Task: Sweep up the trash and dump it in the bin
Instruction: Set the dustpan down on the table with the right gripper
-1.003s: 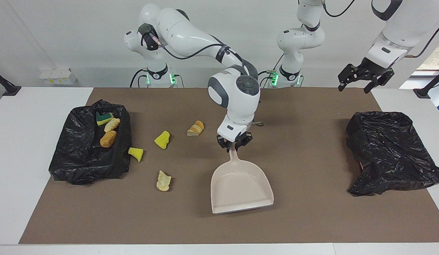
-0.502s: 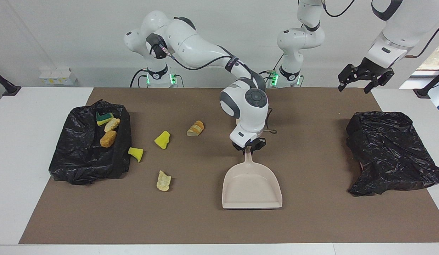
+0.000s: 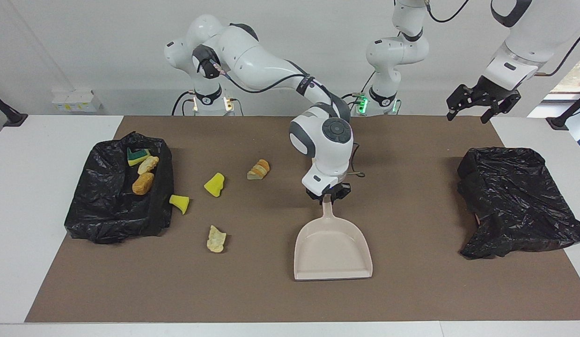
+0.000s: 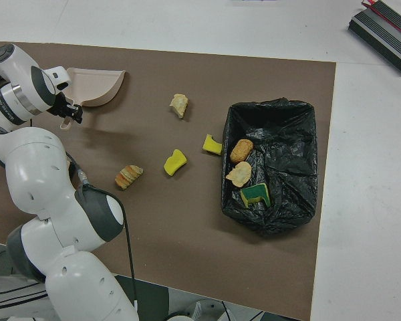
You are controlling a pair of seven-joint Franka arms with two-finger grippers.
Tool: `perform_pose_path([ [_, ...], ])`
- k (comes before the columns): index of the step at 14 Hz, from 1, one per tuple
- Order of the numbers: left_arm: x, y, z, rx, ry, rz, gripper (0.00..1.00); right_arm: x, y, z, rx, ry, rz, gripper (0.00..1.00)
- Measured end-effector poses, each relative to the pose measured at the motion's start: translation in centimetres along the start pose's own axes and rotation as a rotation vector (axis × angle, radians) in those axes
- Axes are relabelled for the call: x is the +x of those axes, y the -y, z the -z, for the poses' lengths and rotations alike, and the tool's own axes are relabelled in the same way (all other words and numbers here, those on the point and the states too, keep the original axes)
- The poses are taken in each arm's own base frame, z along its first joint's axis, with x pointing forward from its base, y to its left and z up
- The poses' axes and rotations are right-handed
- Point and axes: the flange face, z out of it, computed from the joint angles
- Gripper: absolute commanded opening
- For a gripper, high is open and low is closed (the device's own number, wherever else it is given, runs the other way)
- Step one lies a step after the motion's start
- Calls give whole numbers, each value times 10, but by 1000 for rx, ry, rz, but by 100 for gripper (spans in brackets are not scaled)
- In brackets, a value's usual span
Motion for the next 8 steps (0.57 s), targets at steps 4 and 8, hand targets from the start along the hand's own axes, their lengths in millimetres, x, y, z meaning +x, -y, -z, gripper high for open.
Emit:
perform_pose_path([
  [4, 0, 0, 0, 0, 0, 0, 100, -21, -3, 81, -5, 9, 11, 74],
  [8, 0, 0, 0, 0, 0, 0, 100, -72, -7, 157, 47, 82, 31, 100],
])
